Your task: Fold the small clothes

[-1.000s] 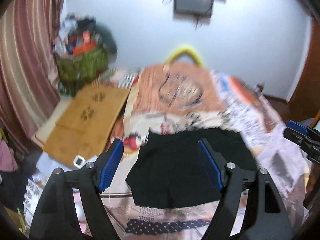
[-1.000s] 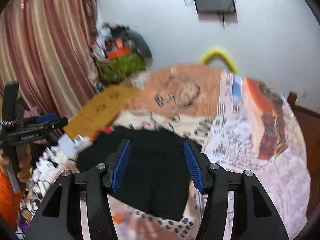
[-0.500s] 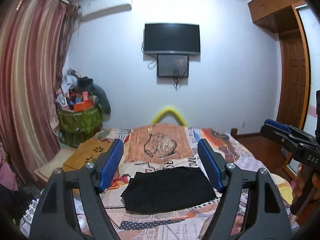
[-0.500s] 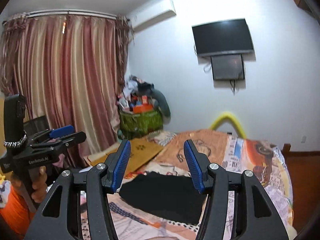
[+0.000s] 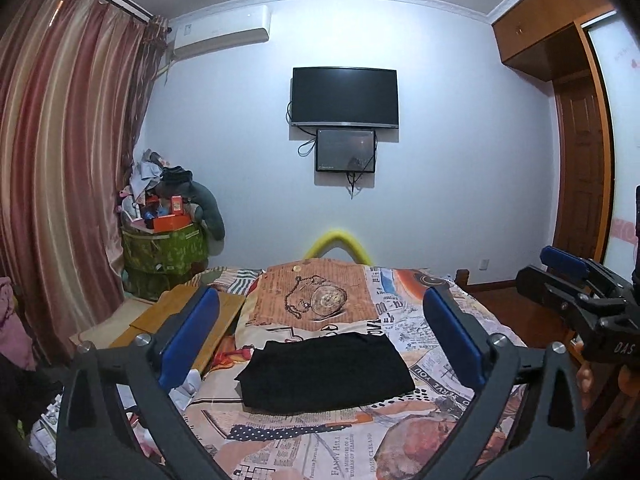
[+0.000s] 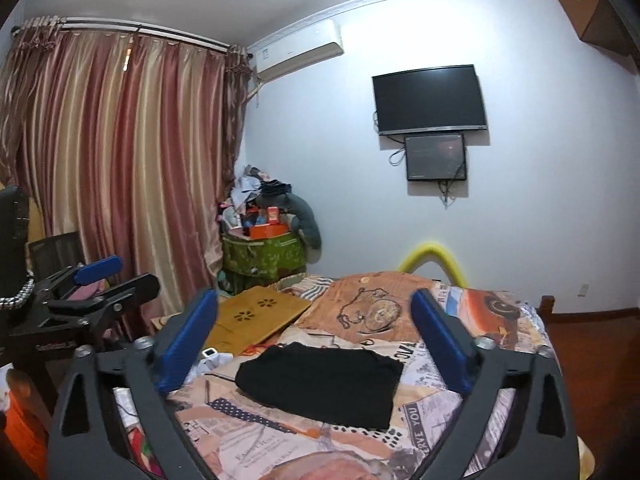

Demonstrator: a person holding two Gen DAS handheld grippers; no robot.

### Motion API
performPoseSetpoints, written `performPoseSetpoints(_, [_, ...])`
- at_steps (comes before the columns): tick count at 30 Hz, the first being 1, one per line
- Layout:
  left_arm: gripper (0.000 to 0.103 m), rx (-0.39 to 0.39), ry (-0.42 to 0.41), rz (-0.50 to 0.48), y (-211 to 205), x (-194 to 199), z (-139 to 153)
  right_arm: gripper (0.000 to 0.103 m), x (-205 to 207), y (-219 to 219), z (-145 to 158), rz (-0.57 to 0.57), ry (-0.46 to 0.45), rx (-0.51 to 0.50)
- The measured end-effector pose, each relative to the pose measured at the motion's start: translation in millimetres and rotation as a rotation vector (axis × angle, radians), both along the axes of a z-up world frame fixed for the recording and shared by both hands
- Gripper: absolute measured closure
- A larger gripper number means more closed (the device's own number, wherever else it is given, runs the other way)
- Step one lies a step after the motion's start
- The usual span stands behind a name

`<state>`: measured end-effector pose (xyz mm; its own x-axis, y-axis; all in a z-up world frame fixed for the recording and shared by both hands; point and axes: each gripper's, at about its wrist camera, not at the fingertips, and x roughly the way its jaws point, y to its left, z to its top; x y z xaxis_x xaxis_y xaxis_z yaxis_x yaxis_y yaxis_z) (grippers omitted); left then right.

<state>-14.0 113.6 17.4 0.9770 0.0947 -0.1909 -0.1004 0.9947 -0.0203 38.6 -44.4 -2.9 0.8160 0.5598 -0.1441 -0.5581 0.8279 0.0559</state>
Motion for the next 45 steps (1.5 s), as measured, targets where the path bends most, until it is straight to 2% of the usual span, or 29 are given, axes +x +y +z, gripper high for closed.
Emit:
performPoseSetpoints(6, [0.000,-0.026,0.018,-0.004,0.5,-0.9,-4.3,0.000,-5.2,-5.5,-3.5,-0.020,0.002,-0.005])
performPoseSetpoints(45, [0.000,-0.050,0.037,-0.005,8.0,5.3,-11.6,0.000,-14.5,-6.0,-1.8,-0.017,0.004,-0.026])
